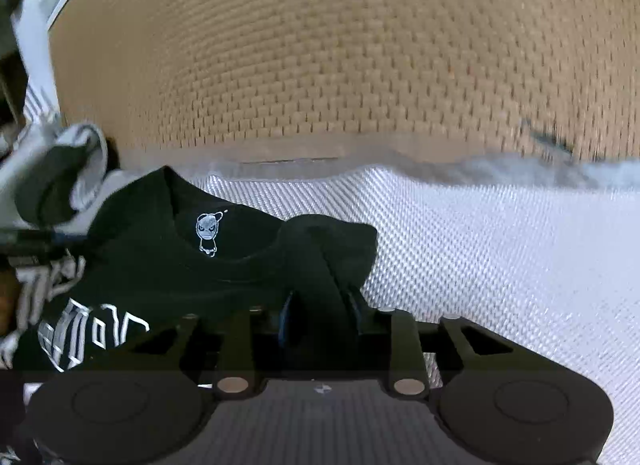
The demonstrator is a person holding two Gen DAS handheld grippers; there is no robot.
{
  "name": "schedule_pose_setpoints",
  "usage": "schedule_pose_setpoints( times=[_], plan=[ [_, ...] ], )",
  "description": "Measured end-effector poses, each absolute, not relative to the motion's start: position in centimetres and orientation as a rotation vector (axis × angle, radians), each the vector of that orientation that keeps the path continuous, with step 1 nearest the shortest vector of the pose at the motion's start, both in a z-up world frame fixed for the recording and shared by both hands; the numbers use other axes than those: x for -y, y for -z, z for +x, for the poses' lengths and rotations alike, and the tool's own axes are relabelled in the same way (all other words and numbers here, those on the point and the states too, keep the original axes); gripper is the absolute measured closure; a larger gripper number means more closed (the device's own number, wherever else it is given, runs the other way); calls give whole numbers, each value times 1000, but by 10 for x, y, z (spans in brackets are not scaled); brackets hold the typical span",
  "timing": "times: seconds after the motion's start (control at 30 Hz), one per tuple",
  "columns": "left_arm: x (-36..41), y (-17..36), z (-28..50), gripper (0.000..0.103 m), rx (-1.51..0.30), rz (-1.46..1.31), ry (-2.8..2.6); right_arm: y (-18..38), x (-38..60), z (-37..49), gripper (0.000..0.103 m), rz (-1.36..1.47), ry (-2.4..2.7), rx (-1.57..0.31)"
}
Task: Fold clothes
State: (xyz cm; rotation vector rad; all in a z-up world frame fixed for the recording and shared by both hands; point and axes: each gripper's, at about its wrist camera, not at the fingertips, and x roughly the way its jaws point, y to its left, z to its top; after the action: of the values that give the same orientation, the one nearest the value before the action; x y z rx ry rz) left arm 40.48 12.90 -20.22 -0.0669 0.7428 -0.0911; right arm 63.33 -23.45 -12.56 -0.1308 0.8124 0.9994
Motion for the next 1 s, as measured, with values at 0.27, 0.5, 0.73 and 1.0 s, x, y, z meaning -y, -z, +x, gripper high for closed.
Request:
schedule_pose_setpoints(
  times=[0.27,0.5,0.73,1.0],
  plan=[
    [-109,208,415,52,-737,12,92,135,218,631,67,-185,-1017,-820],
    [-90,209,421,90,-698,130,91,126,190,620,91,-372,-991,-702],
    [-94,204,442,92,-660,130,3,123,166,627,94,-420,-940,-606],
    [-93,193,480,92,-634,176,-89,117,139,644,94,-453,-887,-546]
  ],
)
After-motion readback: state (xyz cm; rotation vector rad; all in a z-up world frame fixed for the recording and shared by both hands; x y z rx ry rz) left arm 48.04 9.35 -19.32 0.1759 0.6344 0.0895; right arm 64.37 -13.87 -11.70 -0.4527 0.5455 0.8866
